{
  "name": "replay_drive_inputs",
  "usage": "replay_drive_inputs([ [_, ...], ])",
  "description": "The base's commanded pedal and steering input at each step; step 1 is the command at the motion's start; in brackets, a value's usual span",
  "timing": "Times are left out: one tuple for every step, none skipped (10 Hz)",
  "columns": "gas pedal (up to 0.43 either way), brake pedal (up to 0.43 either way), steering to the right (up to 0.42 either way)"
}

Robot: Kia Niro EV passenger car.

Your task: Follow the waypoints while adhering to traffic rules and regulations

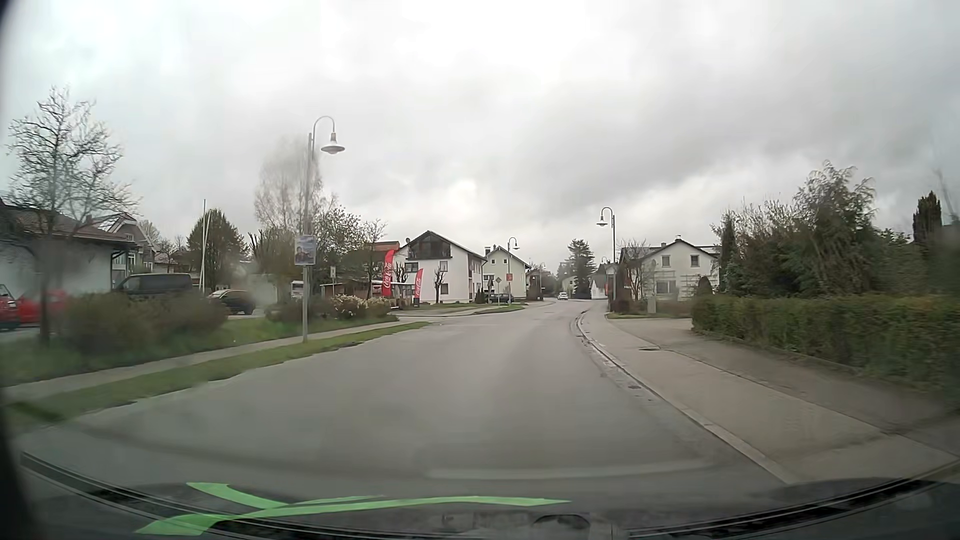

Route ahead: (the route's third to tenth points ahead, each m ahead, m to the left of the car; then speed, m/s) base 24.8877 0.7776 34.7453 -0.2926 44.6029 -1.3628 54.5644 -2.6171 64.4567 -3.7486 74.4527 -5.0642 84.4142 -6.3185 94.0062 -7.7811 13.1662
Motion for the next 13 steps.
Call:
replay_drive_inputs([
  [0.079,0.0,0.003],
  [0.079,0.0,0.004],
  [0.079,0.0,0.005],
  [0.079,0.0,0.007],
  [0.079,0.0,0.008],
  [0.067,0.0,0.008],
  [0.059,0.0,0.009],
  [0.059,0.0,0.01],
  [0.059,0.0,0.013],
  [0.059,0.0,0.015],
  [0.059,0.0,0.02],
  [0.059,0.0,0.021],
  [0.059,0.0,0.022],
])
